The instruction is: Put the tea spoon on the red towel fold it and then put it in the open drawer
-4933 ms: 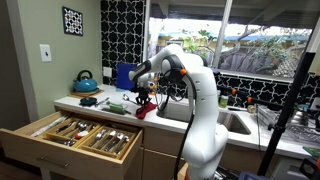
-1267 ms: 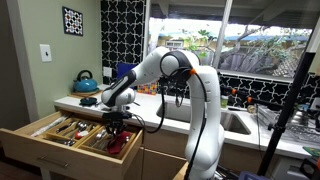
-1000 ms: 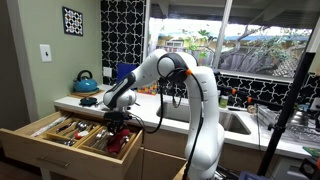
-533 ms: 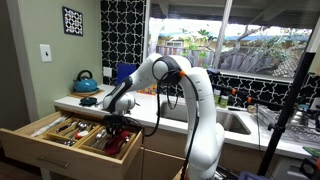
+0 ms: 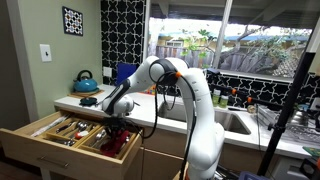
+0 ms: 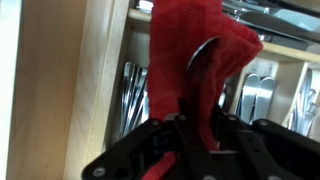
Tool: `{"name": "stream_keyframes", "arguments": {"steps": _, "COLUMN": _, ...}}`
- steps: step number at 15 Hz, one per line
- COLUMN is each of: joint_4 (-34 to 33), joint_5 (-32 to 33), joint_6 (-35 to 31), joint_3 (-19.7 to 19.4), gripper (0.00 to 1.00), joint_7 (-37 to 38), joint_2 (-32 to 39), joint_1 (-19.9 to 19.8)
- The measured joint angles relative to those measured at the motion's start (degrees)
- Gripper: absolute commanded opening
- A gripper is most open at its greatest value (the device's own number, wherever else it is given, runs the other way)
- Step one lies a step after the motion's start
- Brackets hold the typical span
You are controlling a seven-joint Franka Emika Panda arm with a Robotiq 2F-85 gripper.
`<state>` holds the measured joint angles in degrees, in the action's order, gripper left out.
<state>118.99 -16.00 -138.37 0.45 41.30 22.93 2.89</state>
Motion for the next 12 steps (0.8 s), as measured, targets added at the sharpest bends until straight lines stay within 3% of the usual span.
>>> {"name": "stream_keyframes", "arguments": {"steps": 5, "joint_4": -0.6, "joint_5": -0.9, "joint_6": 0.0, "joint_3": 0.1, "gripper": 0.96, "joint_7": 0.4, "joint_2": -0.2, "joint_1": 0.2}}
{"name": "stream_keyframes", "arguments": {"steps": 6, "joint_4": -0.6, "joint_5": -0.9, "joint_6": 0.0, "joint_3": 0.1, "gripper": 1.0, "joint_7": 0.9, "joint_2": -0.5, "joint_1": 0.3}}
{"name": "stream_keyframes", "arguments": {"steps": 12, "joint_4": 0.2, "joint_5": 0.4, "joint_6": 2.5, "joint_3": -0.1, "gripper": 1.0, "joint_7": 5.9, "joint_2": -8.0, "joint_1": 2.0}}
